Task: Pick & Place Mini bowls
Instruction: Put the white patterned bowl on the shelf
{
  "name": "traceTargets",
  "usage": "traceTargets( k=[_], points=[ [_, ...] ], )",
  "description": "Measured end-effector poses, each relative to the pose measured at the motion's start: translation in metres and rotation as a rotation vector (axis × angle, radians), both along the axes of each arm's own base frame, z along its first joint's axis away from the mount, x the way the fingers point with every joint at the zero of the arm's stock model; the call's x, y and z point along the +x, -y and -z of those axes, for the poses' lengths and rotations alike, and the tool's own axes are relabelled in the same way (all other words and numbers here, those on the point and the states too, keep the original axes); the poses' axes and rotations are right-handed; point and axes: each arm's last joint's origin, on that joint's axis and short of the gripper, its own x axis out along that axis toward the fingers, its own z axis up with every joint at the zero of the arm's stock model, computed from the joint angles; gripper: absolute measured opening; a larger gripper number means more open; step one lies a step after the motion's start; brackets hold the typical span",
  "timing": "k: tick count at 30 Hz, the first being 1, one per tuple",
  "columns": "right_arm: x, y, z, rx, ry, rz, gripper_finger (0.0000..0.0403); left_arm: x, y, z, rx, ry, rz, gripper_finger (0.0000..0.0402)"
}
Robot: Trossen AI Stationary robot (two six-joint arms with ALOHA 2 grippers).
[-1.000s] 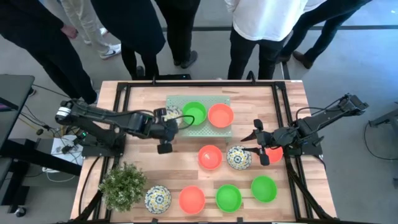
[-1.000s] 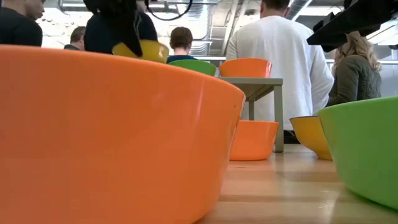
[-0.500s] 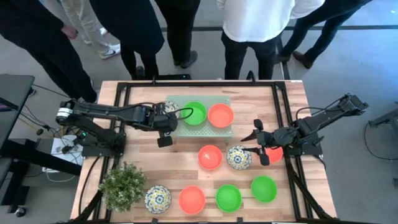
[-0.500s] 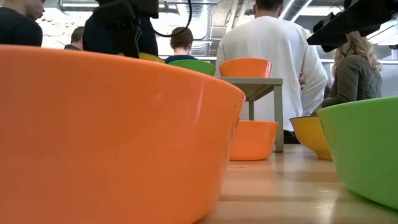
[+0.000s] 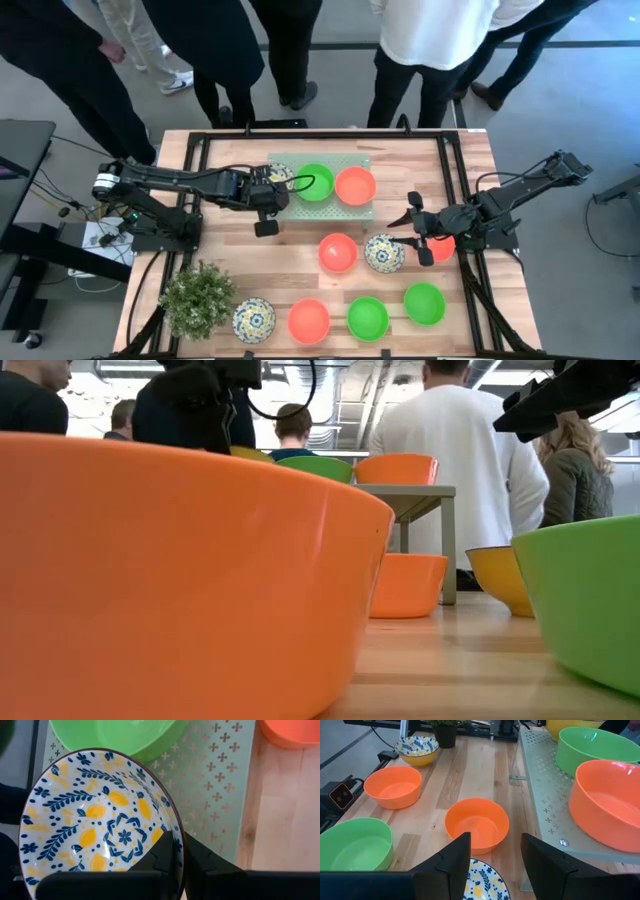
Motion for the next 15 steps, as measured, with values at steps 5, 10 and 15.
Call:
traceTargets(
  k=[5,10,15],
  points=[
    [0.0000,0.0000,0.0000,0.000,0.000,0.000,0.0169,0.0012,0.0002,-0.0003,-0.004,0.012,0.004,0.0020],
    [0.0000,0.0000,0.0000,0.000,0.000,0.000,0.0169,0.0013,0.0003,0.0001,-0.006,0.011,0.005,0.0030],
    [0.0000,0.0000,0.0000,0.000,0.000,0.000,0.0169,0.0015,0.0001,0.0004,-0.002,0.011,0.001,0.0054]
  ],
)
